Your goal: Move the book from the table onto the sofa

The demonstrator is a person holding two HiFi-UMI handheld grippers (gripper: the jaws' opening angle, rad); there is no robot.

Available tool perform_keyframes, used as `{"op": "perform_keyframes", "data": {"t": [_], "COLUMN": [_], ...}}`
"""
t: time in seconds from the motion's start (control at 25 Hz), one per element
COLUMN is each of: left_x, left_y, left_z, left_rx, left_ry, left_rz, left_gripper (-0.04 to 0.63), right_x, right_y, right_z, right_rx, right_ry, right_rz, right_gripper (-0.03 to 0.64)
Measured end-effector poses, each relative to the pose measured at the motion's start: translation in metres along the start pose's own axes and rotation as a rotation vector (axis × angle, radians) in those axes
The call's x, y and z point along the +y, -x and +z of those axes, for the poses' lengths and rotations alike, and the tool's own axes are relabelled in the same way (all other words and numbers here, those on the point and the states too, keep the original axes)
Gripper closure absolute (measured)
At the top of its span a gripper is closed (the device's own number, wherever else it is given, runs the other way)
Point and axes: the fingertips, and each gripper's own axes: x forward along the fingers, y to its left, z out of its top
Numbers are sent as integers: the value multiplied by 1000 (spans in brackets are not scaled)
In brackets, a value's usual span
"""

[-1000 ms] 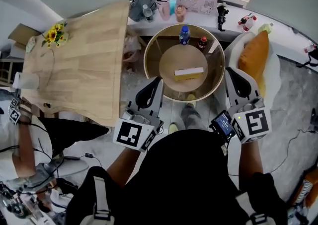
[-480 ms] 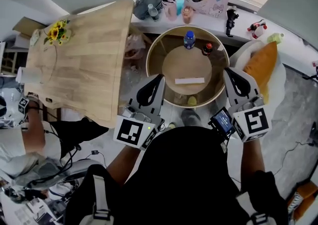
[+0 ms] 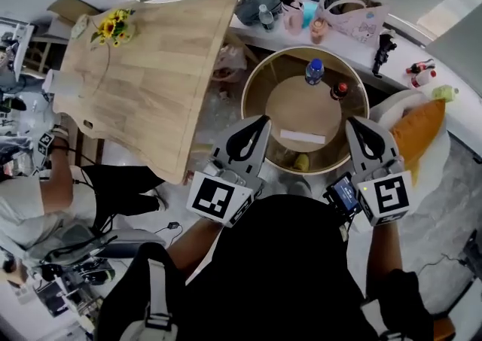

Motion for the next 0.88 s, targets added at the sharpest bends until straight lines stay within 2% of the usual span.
{"op": "perform_keyframes", "data": {"t": [0.28, 0.6, 0.88], "left_x": [4, 17, 42], "left_y": [-5, -8, -8], "left_z": [-7, -14, -27], "left_rx": [45, 61, 58], "left_ry": [1, 27, 58], "left_rz": [27, 28, 34], "left_gripper": [589, 589, 589], "right_x": [-4, 8, 19], "right_y": [-20, -40, -59], "right_z": [0, -15, -43], "right_rx": [-26, 64, 193], "right_ry": [13, 58, 135], "right_rz": [56, 104, 126], "right_gripper": [607, 607, 607]}}
